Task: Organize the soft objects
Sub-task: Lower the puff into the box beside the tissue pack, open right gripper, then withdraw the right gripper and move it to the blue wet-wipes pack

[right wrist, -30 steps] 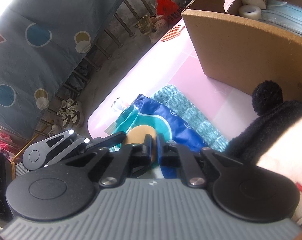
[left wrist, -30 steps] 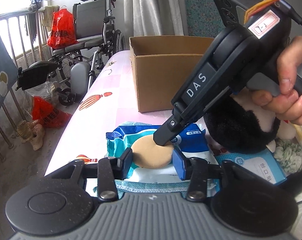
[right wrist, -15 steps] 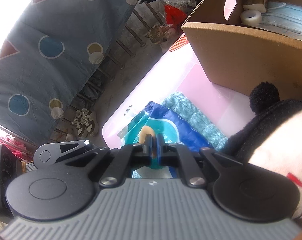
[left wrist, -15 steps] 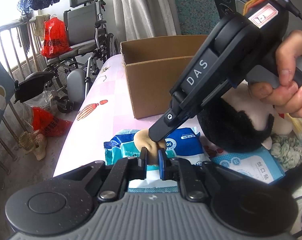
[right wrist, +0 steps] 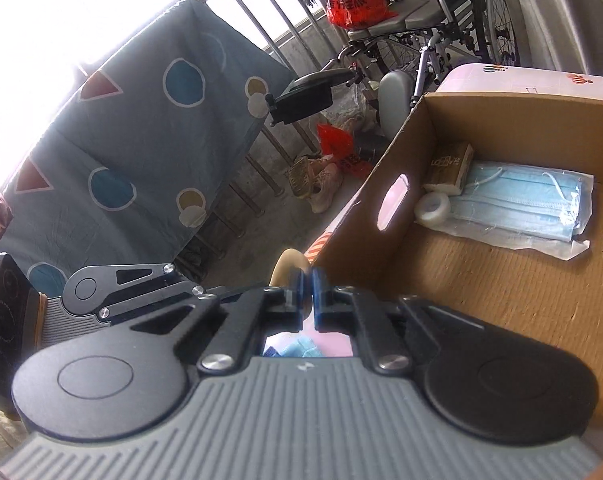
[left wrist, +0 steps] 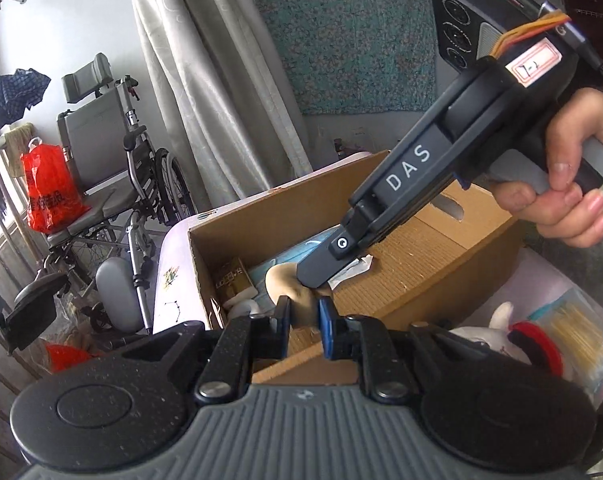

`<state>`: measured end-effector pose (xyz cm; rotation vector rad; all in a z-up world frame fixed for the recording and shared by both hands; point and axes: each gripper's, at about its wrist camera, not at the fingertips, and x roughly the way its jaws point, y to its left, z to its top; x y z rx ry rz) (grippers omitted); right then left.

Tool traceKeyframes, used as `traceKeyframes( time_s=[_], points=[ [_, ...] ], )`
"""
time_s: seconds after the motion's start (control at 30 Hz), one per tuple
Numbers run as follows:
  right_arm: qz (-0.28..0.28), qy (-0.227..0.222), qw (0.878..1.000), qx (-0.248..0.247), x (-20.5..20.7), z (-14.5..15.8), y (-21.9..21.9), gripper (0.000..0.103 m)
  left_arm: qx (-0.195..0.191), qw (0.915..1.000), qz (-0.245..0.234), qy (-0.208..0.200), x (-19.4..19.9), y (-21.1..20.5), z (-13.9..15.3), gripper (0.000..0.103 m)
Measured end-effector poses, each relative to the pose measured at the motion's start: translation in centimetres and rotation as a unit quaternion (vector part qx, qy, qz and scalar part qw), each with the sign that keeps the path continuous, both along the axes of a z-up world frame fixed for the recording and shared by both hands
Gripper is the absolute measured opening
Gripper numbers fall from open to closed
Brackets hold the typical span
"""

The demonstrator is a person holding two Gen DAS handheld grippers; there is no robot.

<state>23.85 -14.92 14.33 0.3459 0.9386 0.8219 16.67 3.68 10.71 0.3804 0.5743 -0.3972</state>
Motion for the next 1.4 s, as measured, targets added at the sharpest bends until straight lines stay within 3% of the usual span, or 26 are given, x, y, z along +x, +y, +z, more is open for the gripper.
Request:
traceKeyframes(
  time_s=[0.13,0.23,0.33,0.5,0.57,0.63,0.67,0.7,0.77,0.87,1.0,1.07,1.1,1.23,1.4],
  points=[
    [-0.063,0.010,0.998,-0.020,7.6,-2.2,-1.8,0.003,0.073,0.9952,-0.065,0.012,9.8,-2.7,-1.3,0.018],
    [-0.111,0.075,0.991,-0.012,13.2,-5.8,-3.0,0.003,0.115,0.9873,-0.097,0.052,16.6,-4.2,-3.4,0.019],
    [-0.134,0.098,0.986,-0.023,17.3,-9.5,-3.0,0.003,0.159,0.9761,-0.125,0.080,21.7,-5.2,-6.3,0.025],
    [-0.159,0.150,0.976,-0.019,21.1,-15.6,-2.0,0.003,0.191,0.9646,-0.121,0.136,27.5,-6.4,-10.6,0.043],
    [-0.158,0.154,0.975,-0.020,21.9,-17.1,-1.6,0.003,0.220,0.9600,-0.114,0.130,28.2,-6.8,-12.0,0.052],
    [-0.155,0.162,0.974,-0.014,22.3,-18.2,-1.3,0.003,0.257,0.9533,-0.108,0.116,28.4,-7.1,-13.1,0.048],
    [-0.156,0.164,0.974,-0.016,22.4,-18.6,-1.2,0.003,0.262,0.9511,-0.115,0.116,28.4,-7.1,-13.3,0.041],
    [-0.155,0.162,0.975,-0.017,22.5,-18.9,-1.1,0.003,0.266,0.9491,-0.120,0.118,28.5,-6.9,-13.5,0.027],
    [-0.156,0.157,0.975,-0.018,23.3,-19.5,-0.7,0.004,0.268,0.9478,-0.114,0.128,28.9,-6.7,-13.6,0.015],
    [-0.152,0.152,0.977,-0.011,23.6,-19.8,-0.5,0.006,0.273,0.9460,-0.108,0.138,29.5,-6.3,-13.7,0.019],
    [-0.133,0.146,0.980,-0.028,23.9,-19.0,-0.1,0.013,0.255,0.9515,-0.097,0.143,30.1,-5.7,-12.8,0.046],
    [-0.140,0.134,0.980,-0.049,23.8,-17.6,0.3,0.030,0.240,0.9550,-0.100,0.144,29.6,-5.6,-11.9,0.048],
    [-0.142,0.126,0.980,-0.057,23.7,-17.2,0.5,0.032,0.234,0.9565,-0.102,0.142,29.2,-5.6,-11.4,0.048],
    [-0.153,0.094,0.980,-0.083,22.5,-14.5,0.6,0.035,0.233,0.9605,-0.098,0.116,27.2,-5.5,-9.3,0.049],
    [-0.171,0.085,0.980,-0.059,19.5,-10.6,-1.2,0.035,0.206,0.9721,-0.082,0.076,23.0,-4.7,-5.8,0.051]
  ],
)
